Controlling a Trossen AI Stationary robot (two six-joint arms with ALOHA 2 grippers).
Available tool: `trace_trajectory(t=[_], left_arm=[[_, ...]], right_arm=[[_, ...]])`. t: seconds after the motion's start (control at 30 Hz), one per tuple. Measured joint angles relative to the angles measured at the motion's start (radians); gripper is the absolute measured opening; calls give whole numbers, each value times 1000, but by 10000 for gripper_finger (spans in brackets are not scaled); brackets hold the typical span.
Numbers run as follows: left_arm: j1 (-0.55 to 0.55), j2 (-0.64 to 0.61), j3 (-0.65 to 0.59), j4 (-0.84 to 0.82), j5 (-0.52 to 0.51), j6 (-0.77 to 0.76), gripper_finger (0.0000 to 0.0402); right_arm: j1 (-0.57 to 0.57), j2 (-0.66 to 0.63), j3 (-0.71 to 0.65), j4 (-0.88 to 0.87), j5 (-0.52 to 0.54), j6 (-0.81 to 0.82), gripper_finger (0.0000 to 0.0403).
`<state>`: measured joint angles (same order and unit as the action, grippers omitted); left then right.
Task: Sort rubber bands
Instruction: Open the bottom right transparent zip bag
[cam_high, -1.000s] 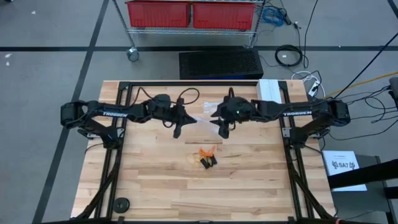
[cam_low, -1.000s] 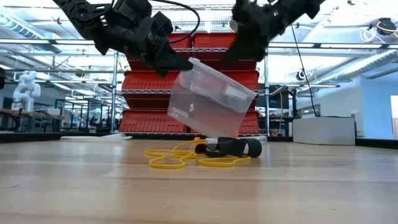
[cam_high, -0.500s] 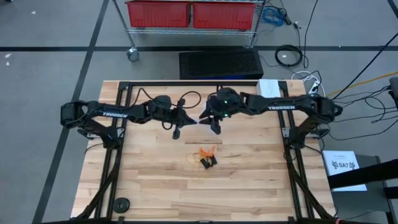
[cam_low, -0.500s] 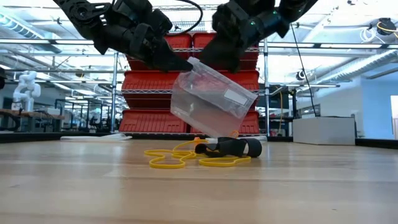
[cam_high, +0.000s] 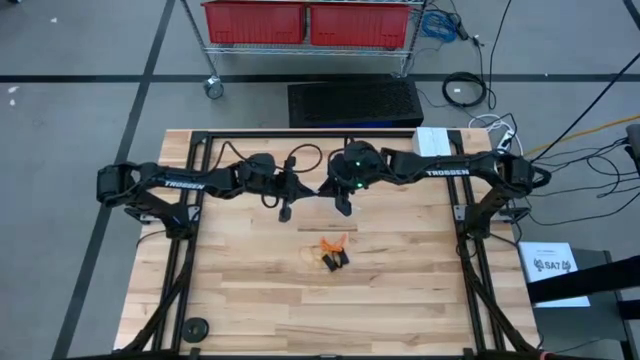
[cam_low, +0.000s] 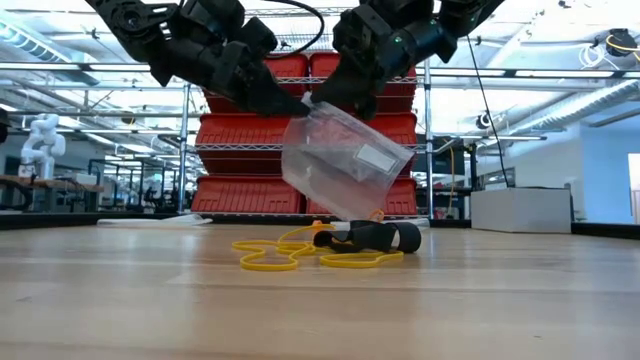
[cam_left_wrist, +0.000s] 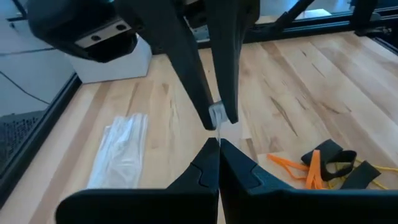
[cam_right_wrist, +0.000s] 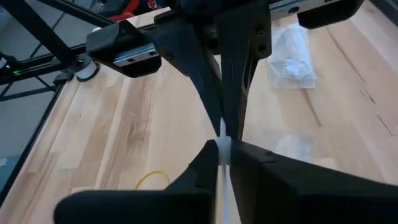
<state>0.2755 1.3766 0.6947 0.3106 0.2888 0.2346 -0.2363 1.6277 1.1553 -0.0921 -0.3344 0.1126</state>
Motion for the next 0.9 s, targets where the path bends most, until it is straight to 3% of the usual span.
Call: trace_trajectory(t=[0.13,0.43,0.77,0.9], left_arm=[[3,0,0,6,1,-92,9],[5,2,-2,-6,51,-125,73],[5,9,38,16,70,-201,79],[5,30,49,11,70,-202,62]], right_arm=[[1,-3,0,-9,8,-23,11],[4,-6,1,-36,15,-49,8],[5,-6,1,-49,26,-54,8],[9,-5,1,-56,32,-54,7]])
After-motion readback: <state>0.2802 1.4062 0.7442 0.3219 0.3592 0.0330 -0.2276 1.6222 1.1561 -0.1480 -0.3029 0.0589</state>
